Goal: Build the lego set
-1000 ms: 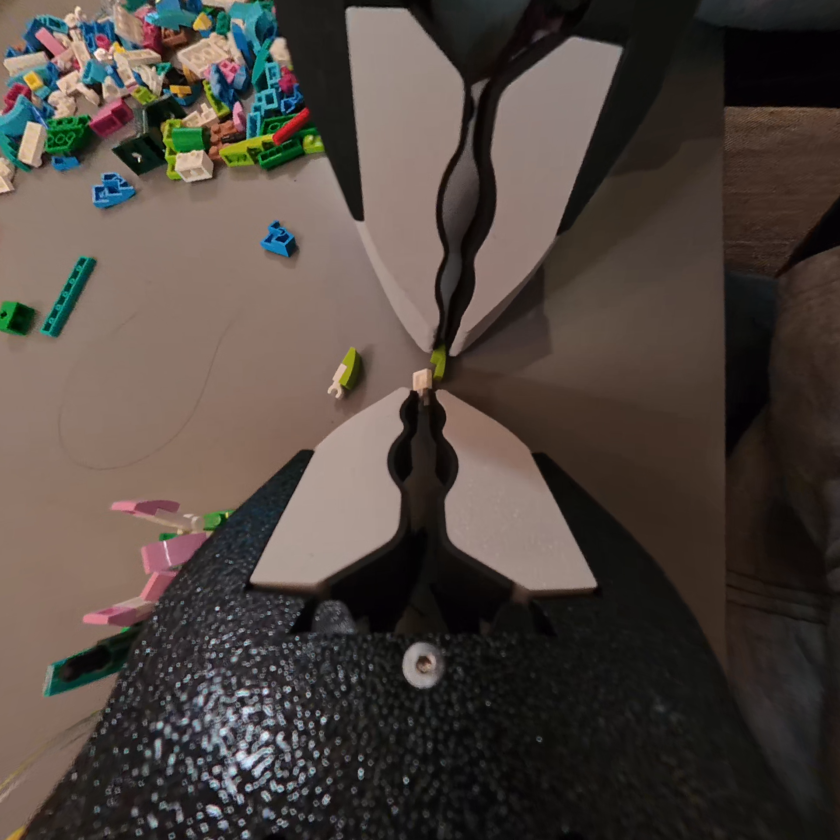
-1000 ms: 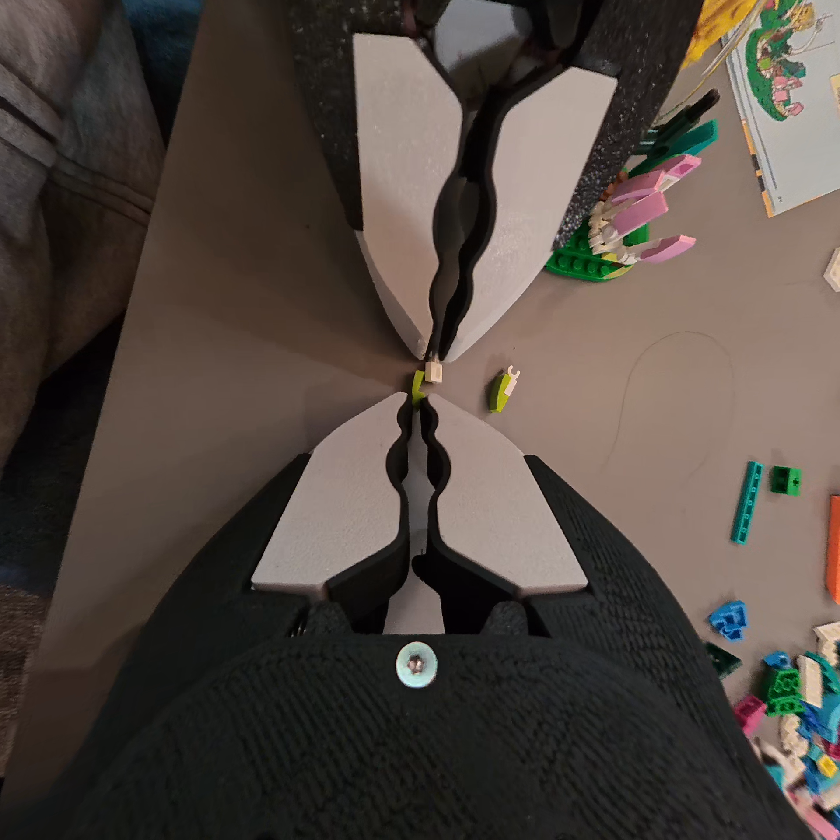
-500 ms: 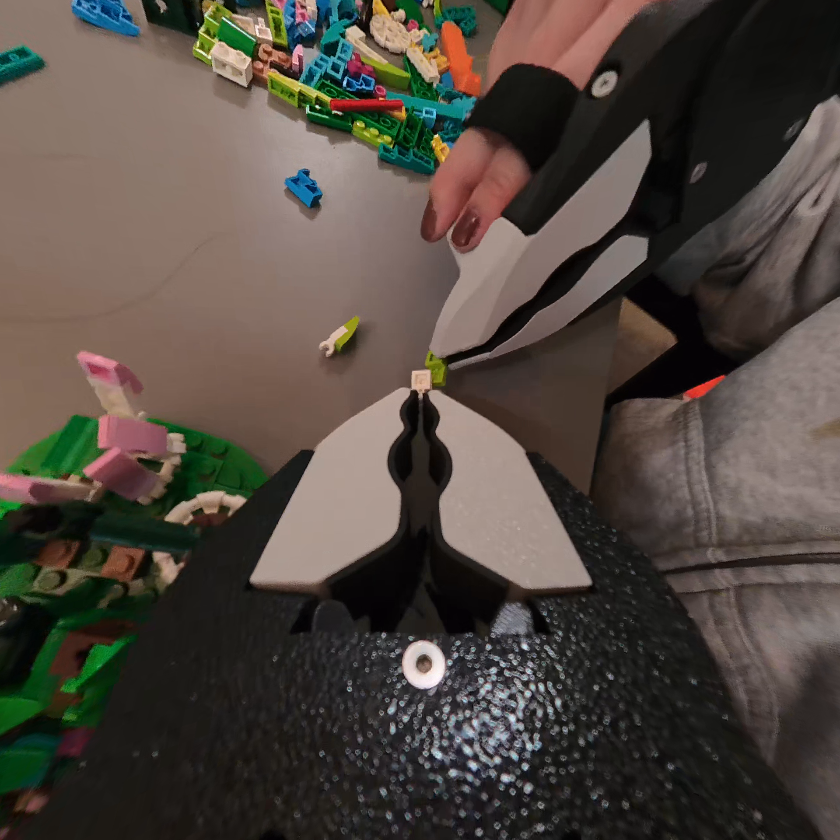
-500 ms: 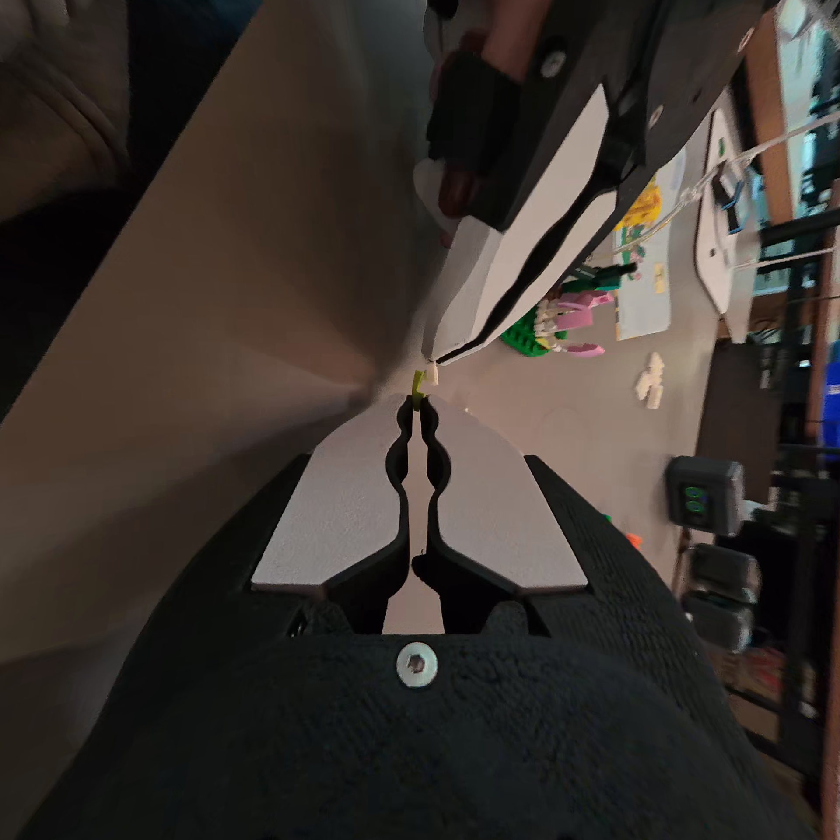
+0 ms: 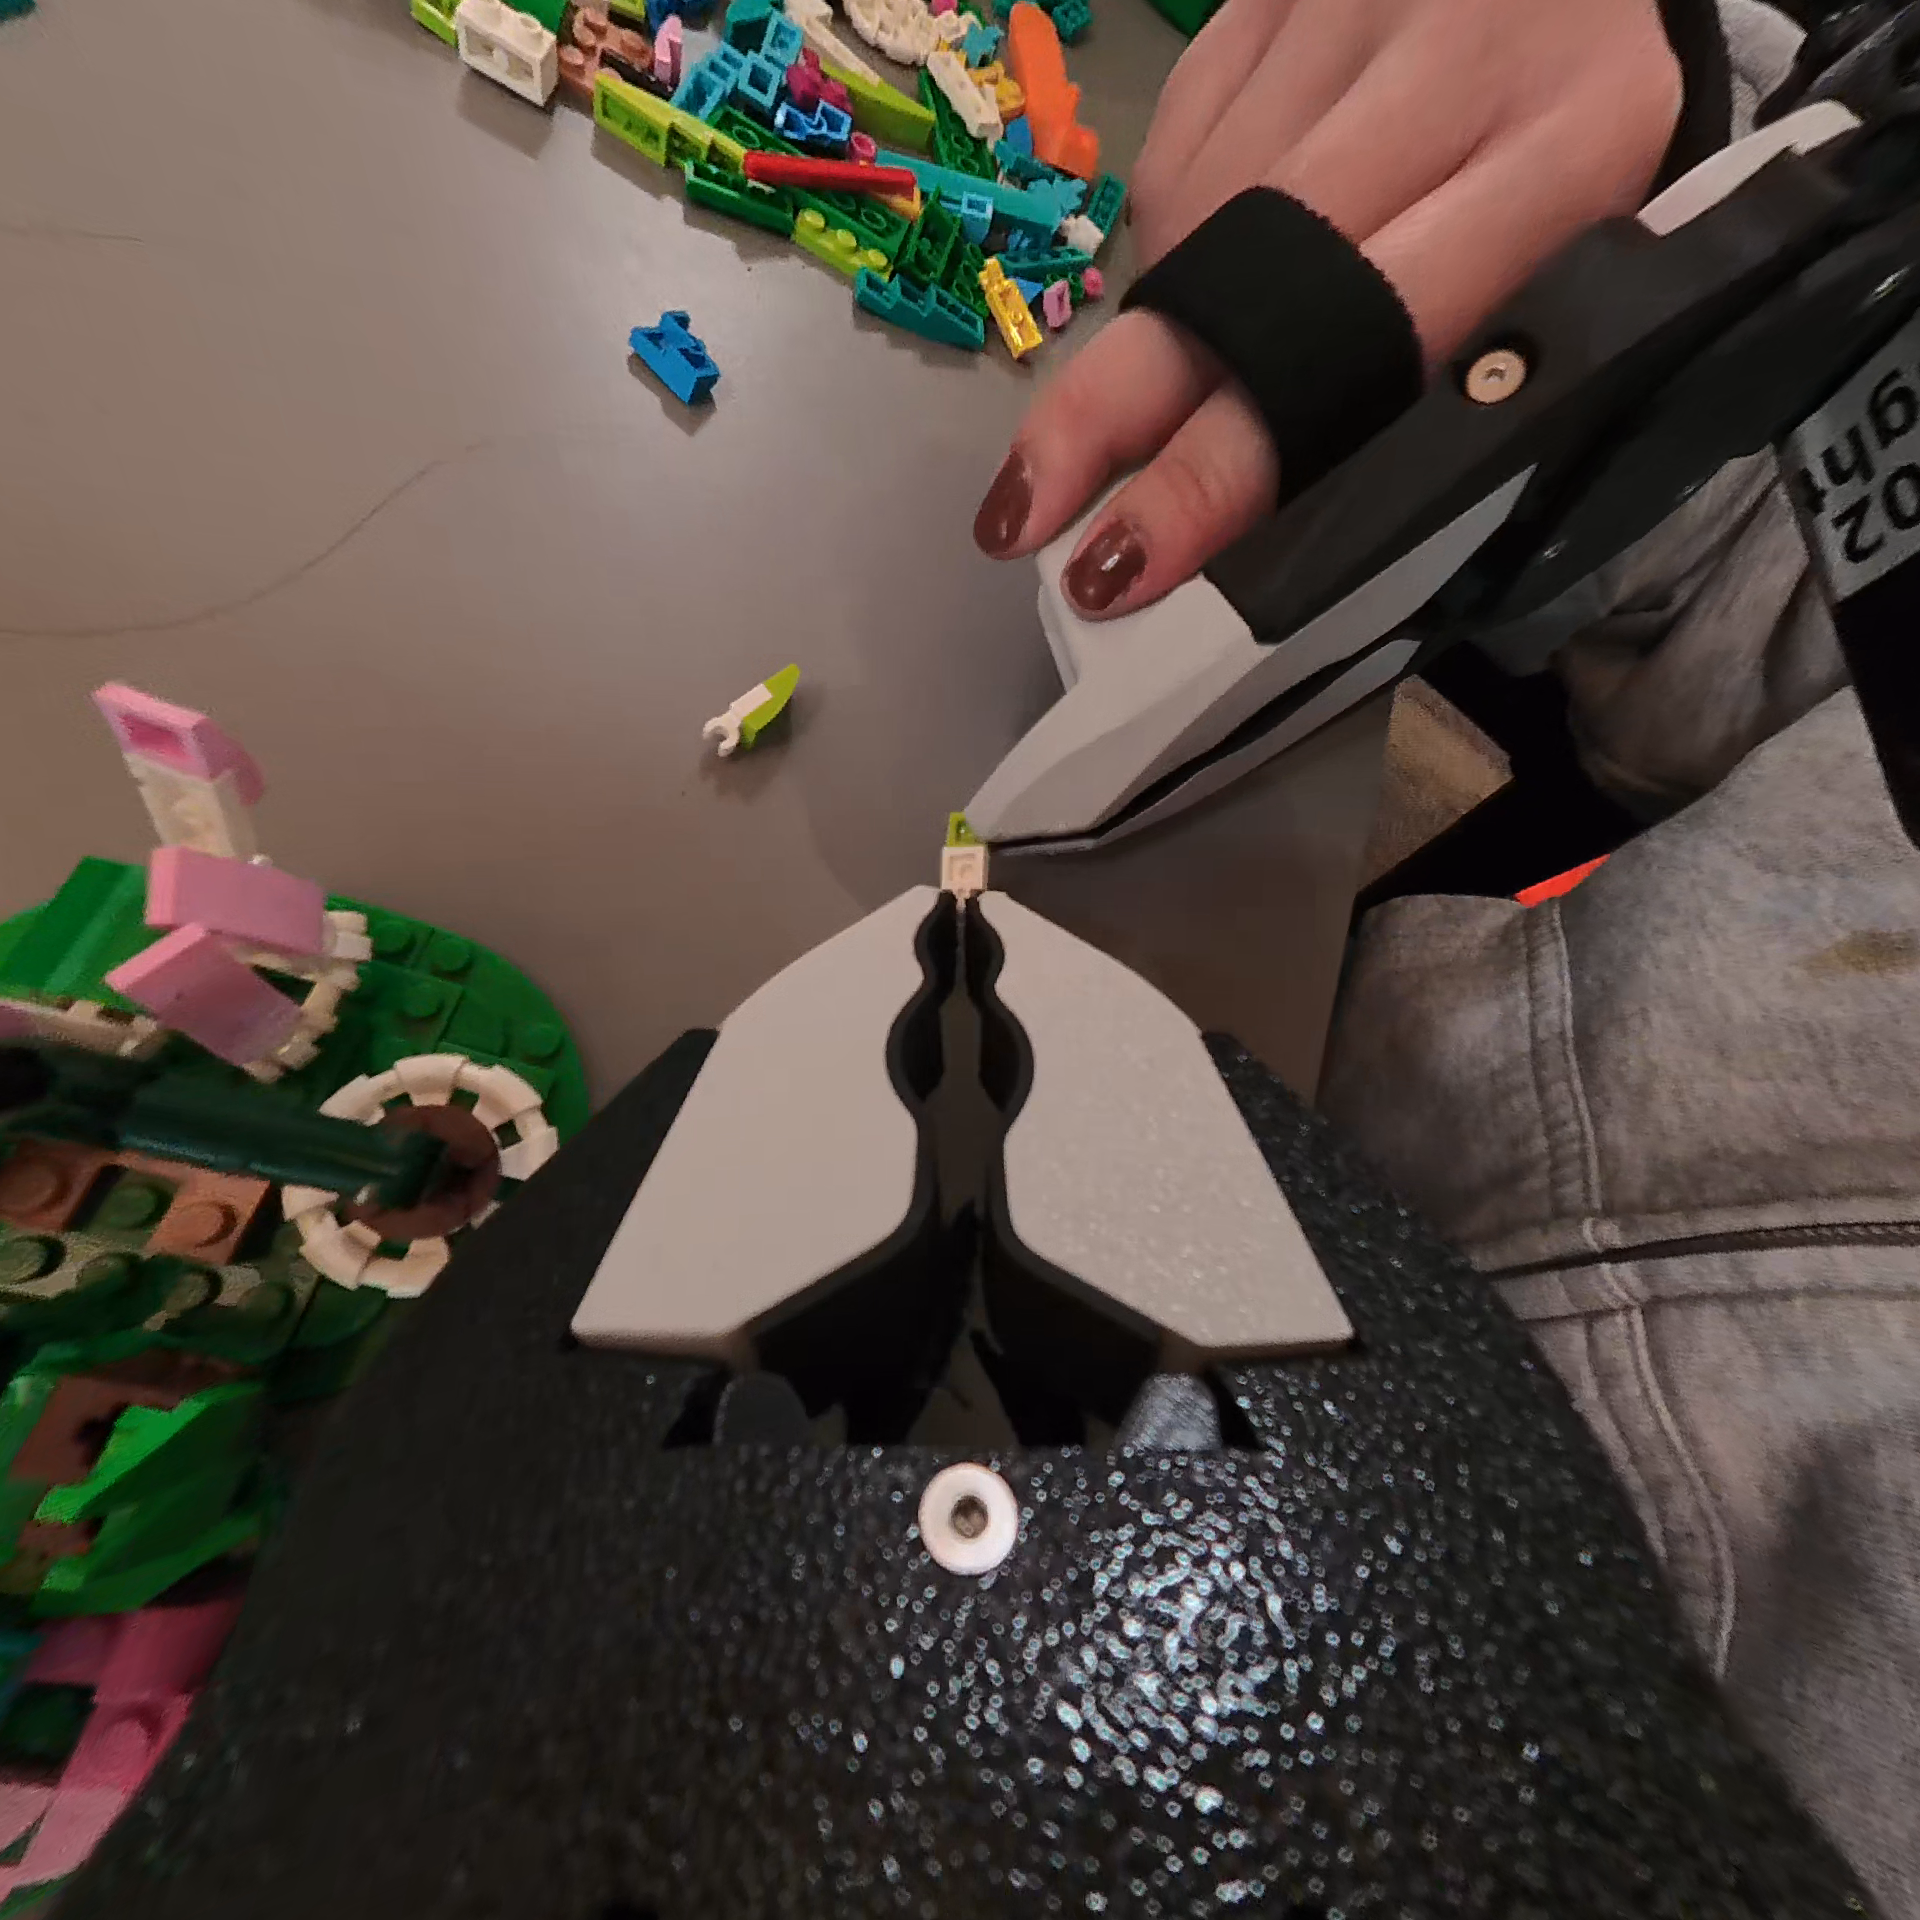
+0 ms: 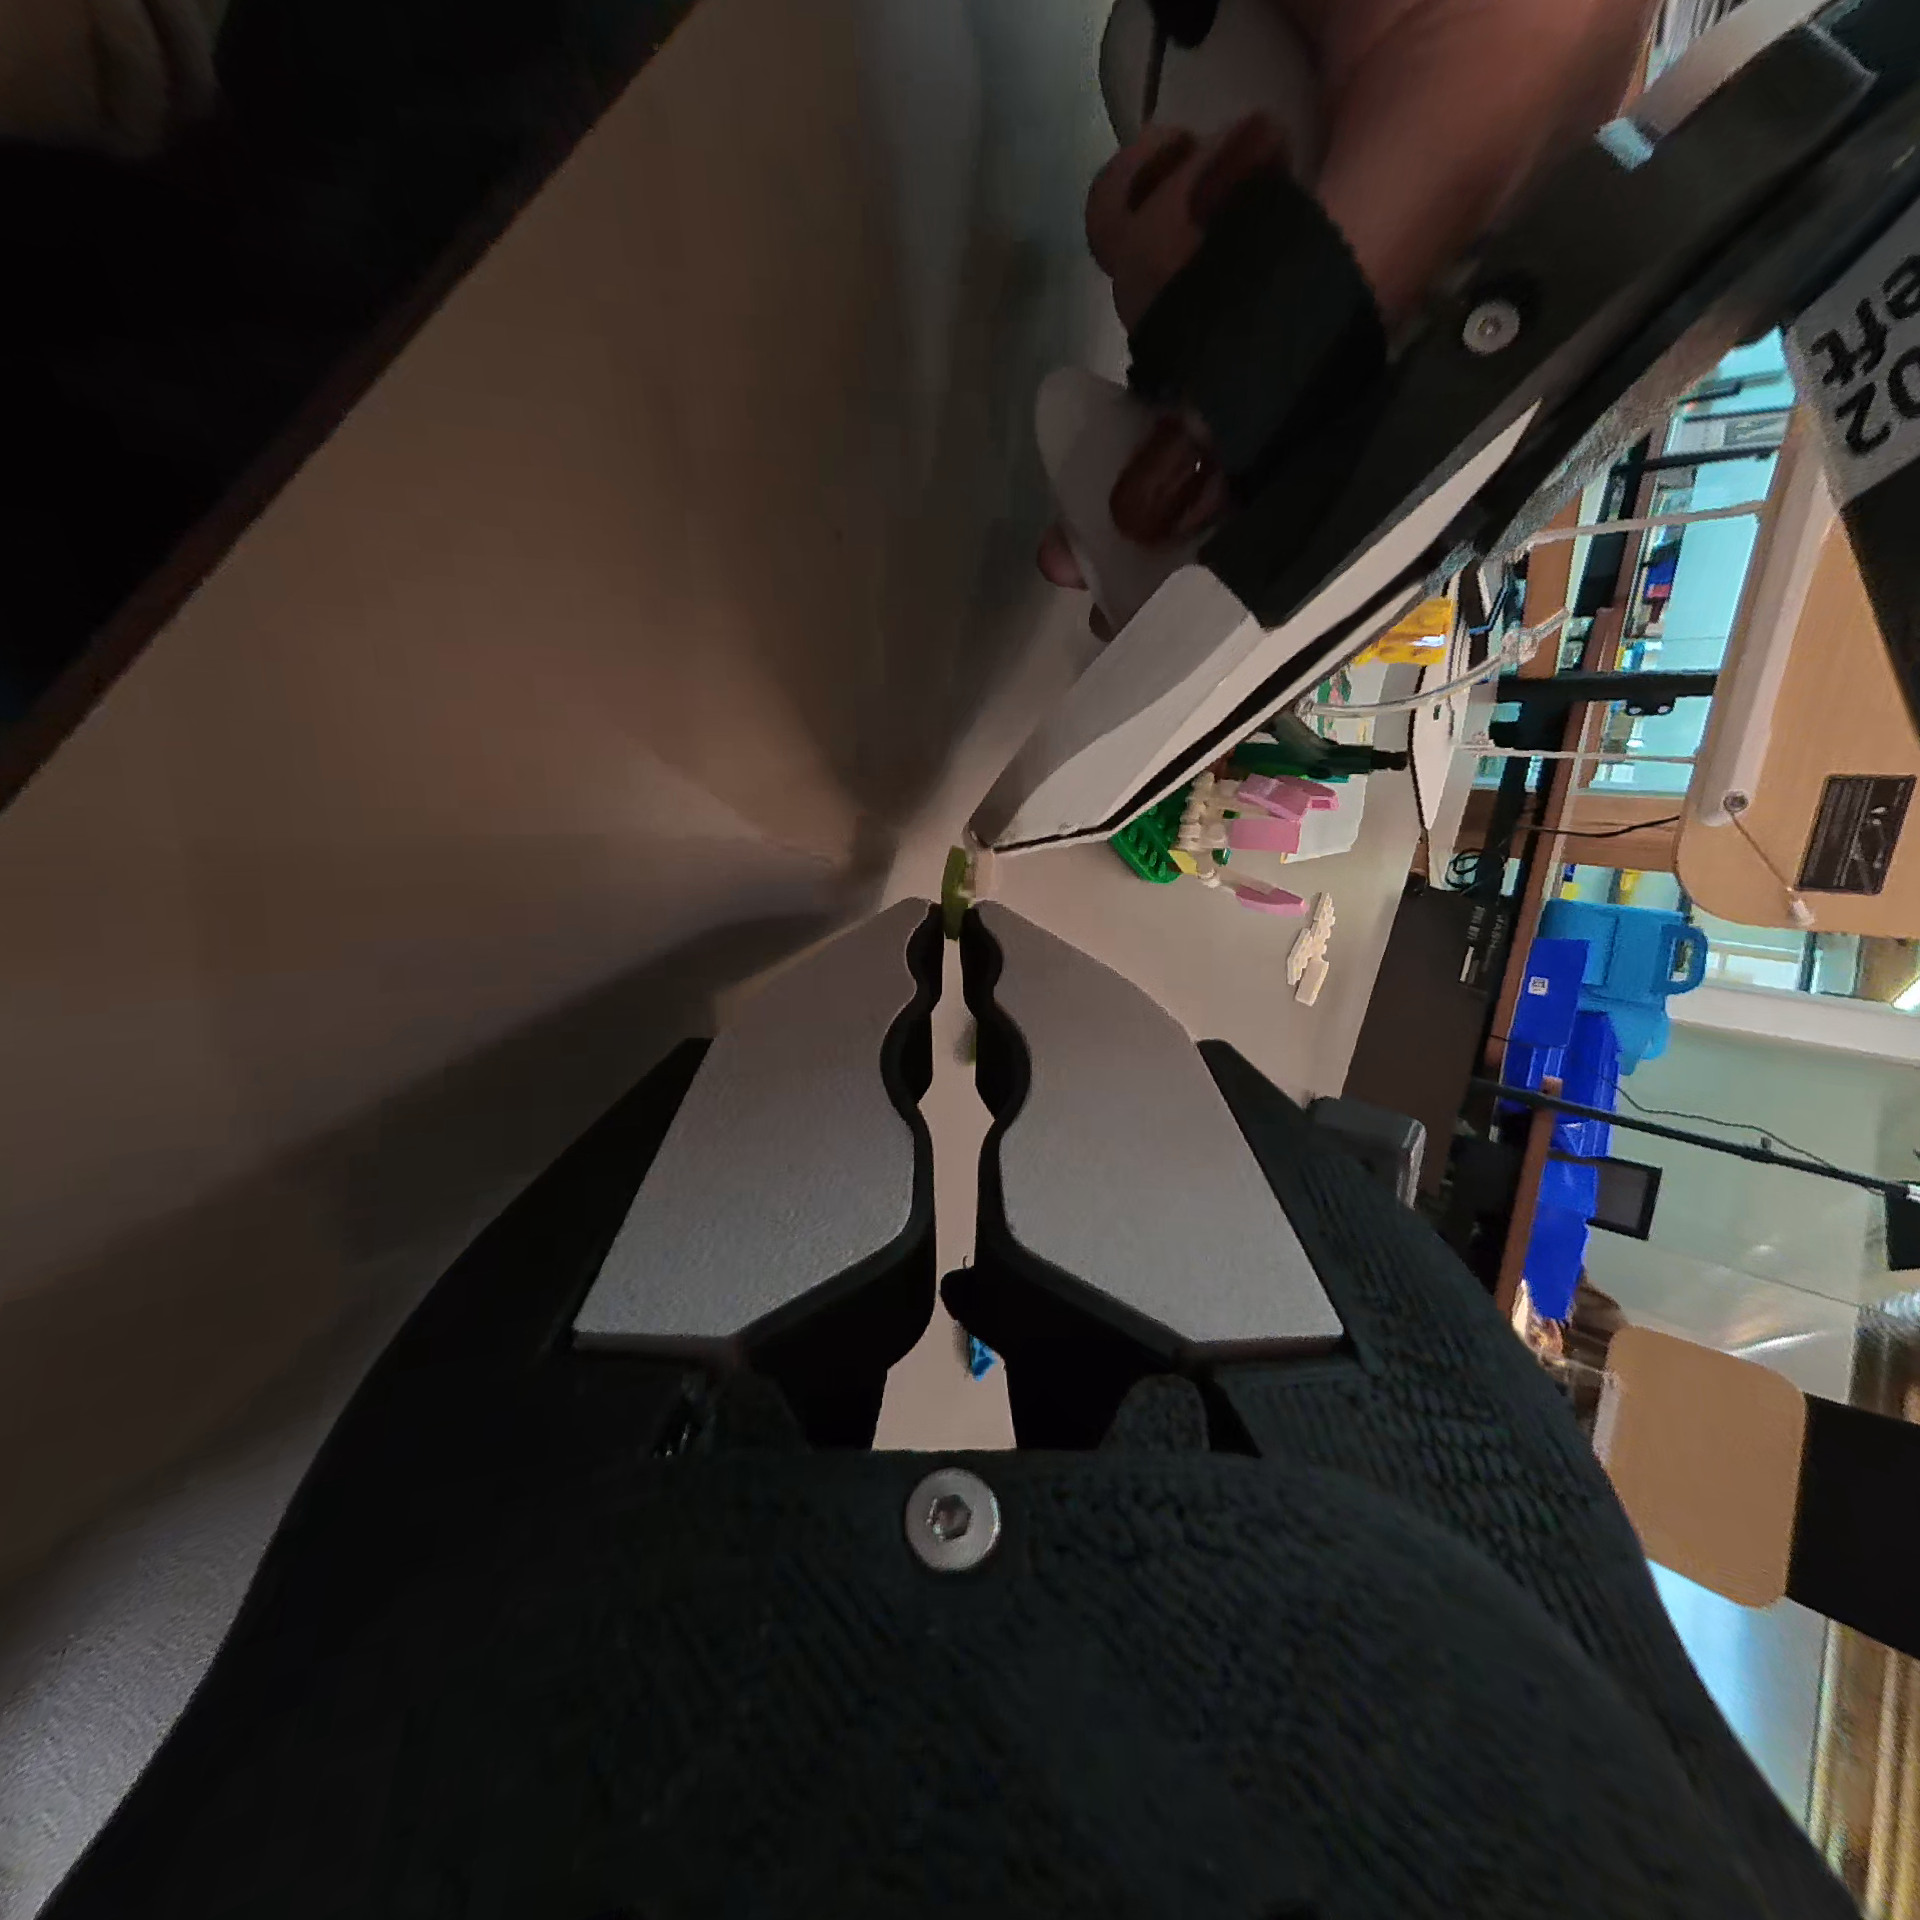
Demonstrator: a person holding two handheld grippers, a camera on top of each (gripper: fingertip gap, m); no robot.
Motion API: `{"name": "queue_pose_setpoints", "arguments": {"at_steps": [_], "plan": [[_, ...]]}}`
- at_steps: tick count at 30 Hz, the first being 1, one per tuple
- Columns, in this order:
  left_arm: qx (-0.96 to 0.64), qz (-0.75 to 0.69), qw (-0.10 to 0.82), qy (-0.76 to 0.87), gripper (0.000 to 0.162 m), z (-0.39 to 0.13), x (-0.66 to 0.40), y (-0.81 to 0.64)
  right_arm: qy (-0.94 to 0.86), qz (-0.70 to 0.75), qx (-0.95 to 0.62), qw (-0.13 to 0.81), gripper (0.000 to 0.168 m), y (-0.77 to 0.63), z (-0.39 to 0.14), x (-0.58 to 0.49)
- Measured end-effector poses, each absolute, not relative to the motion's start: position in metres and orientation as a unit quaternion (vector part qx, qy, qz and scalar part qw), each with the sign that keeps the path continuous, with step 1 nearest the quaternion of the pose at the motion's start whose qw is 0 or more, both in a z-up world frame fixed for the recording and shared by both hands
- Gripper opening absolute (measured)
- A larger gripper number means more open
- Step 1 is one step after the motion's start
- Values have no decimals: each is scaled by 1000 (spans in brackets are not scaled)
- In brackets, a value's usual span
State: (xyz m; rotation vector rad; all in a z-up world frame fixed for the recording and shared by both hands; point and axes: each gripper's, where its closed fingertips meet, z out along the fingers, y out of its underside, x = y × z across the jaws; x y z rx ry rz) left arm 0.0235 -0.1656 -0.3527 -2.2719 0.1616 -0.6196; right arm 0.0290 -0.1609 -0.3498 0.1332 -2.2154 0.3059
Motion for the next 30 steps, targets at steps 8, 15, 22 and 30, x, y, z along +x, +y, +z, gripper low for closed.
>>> {"name": "queue_pose_setpoints", "arguments": {"at_steps": [8, 15, 22, 30], "plan": [[-908, -238, 336, 74, 2, -363, 25, -169, -897, 131, 48, 419, 2, -164, -357, 30], [-919, -231, 304, 94, 2, -365, 24, -170, -898, 150, 17, 413, 5, -164, -356, 26], [-923, -235, 287, 103, 2, -365, 25, -170, -897, 156, 16, 414, 9, -164, -355, 24], [-924, -264, 254, 113, 1, -365, 31, -174, -911, 179, 3, 371, 12, -166, -355, 28]]}}
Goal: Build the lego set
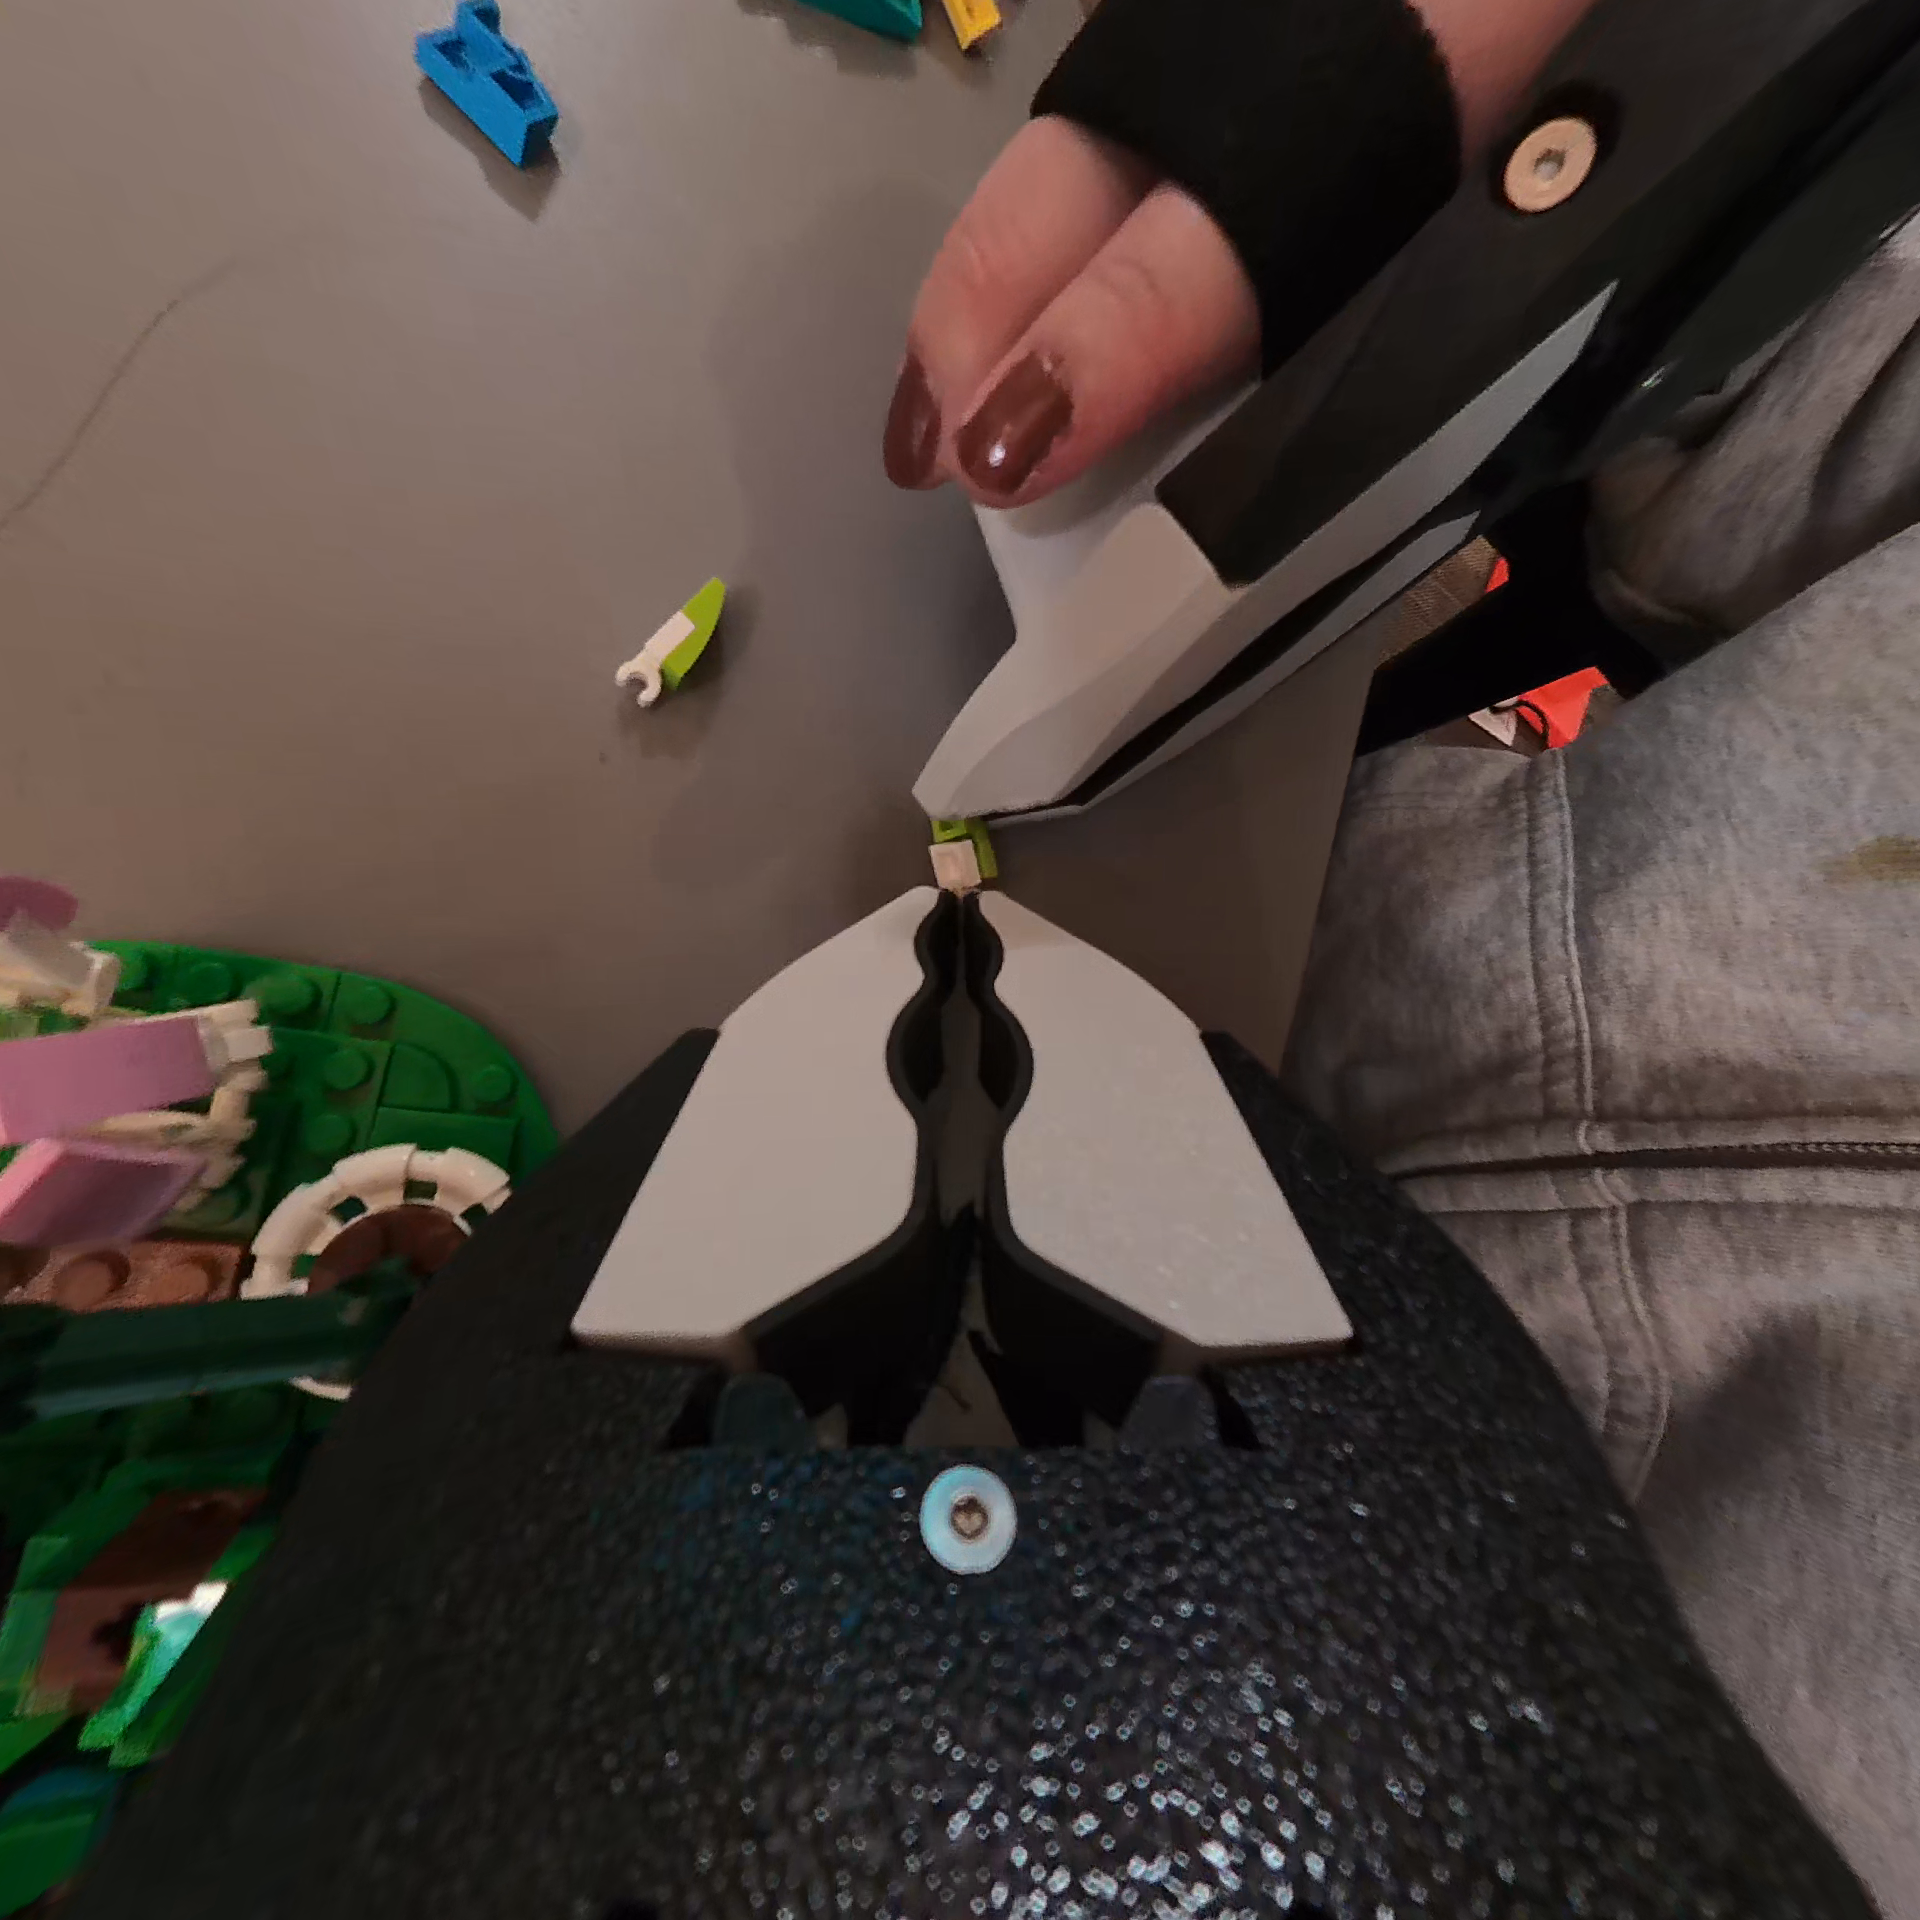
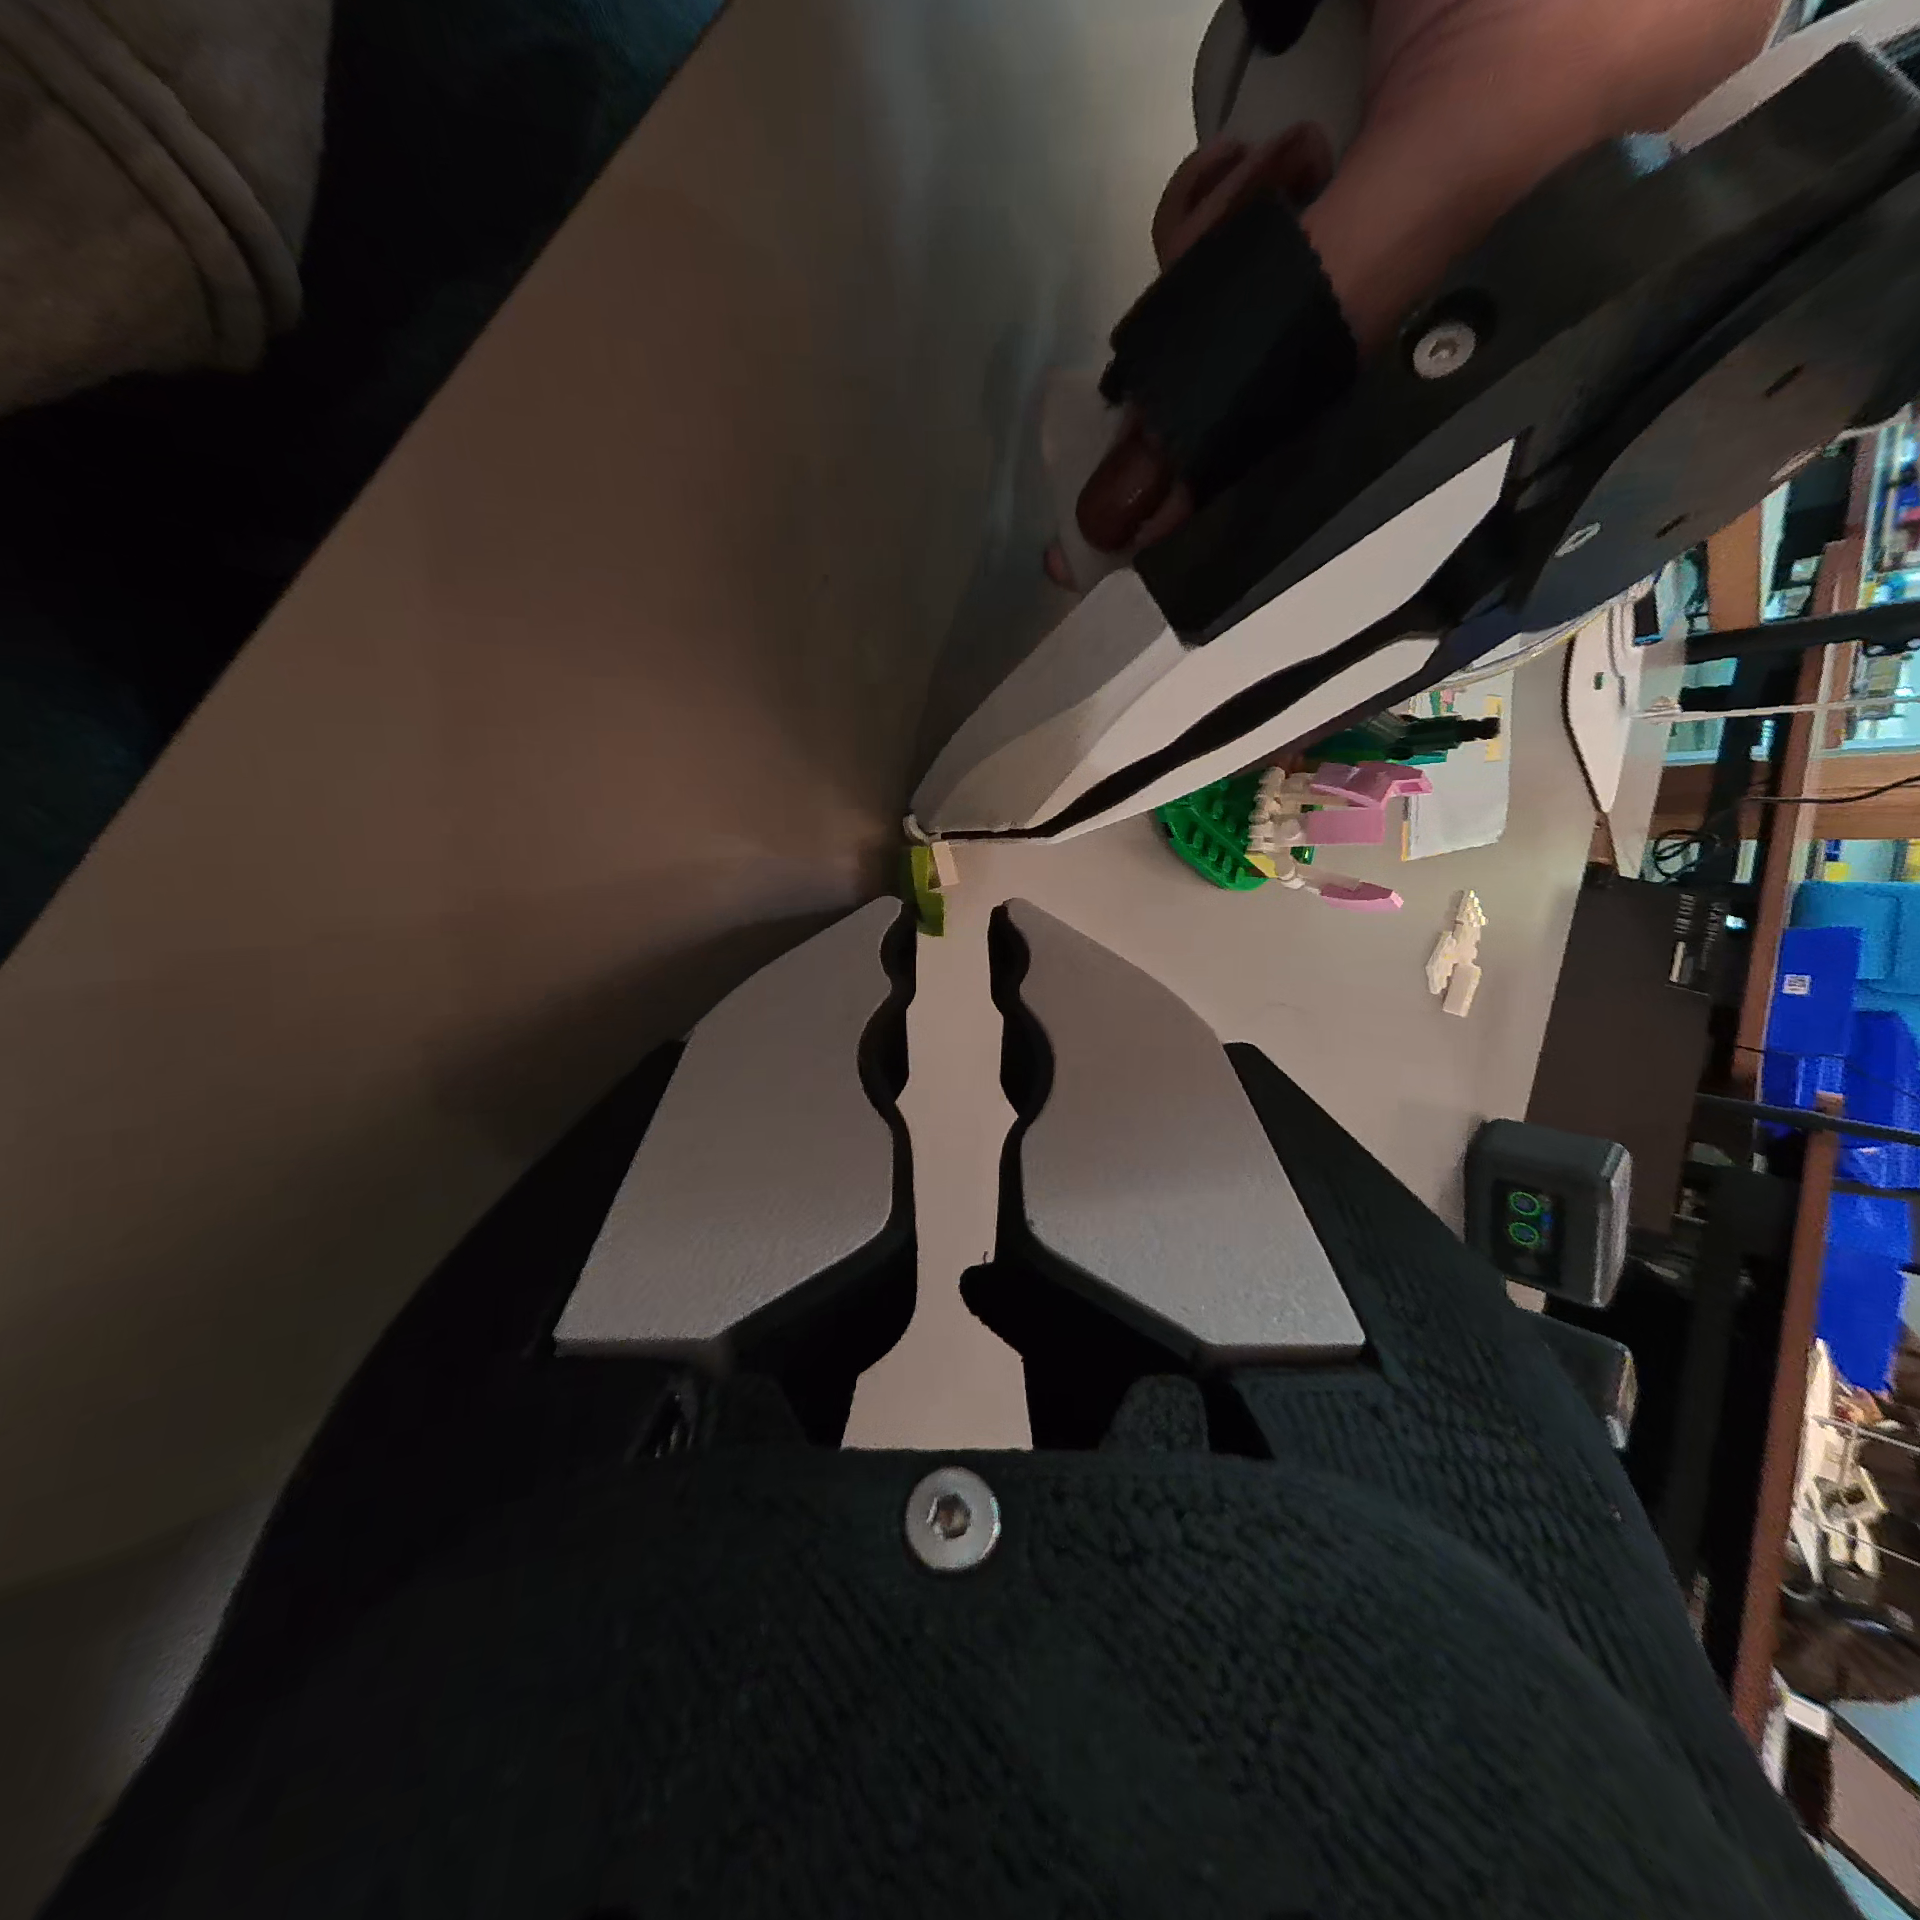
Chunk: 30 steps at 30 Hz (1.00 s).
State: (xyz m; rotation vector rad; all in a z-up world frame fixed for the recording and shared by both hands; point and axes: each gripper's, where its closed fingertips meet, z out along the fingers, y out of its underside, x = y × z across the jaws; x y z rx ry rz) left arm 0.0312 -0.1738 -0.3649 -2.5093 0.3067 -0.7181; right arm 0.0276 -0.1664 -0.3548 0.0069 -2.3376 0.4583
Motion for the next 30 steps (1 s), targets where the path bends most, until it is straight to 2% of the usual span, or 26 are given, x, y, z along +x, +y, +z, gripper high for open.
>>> {"name": "queue_pose_setpoints", "arguments": {"at_steps": [13, 23, 30], "plan": [[-935, -255, 197, 149, 1, -365, 37, -182, -923, 148, 42, 354, 7, -174, -359, 32], [-935, -253, 166, 187, 1, -363, 44, -188, -929, 182, 21, 321, 15, -180, -358, 35], [-934, -256, 151, 198, 0, -363, 47, -191, -937, 205, 0, 284, 7, -183, -362, 39]]}}
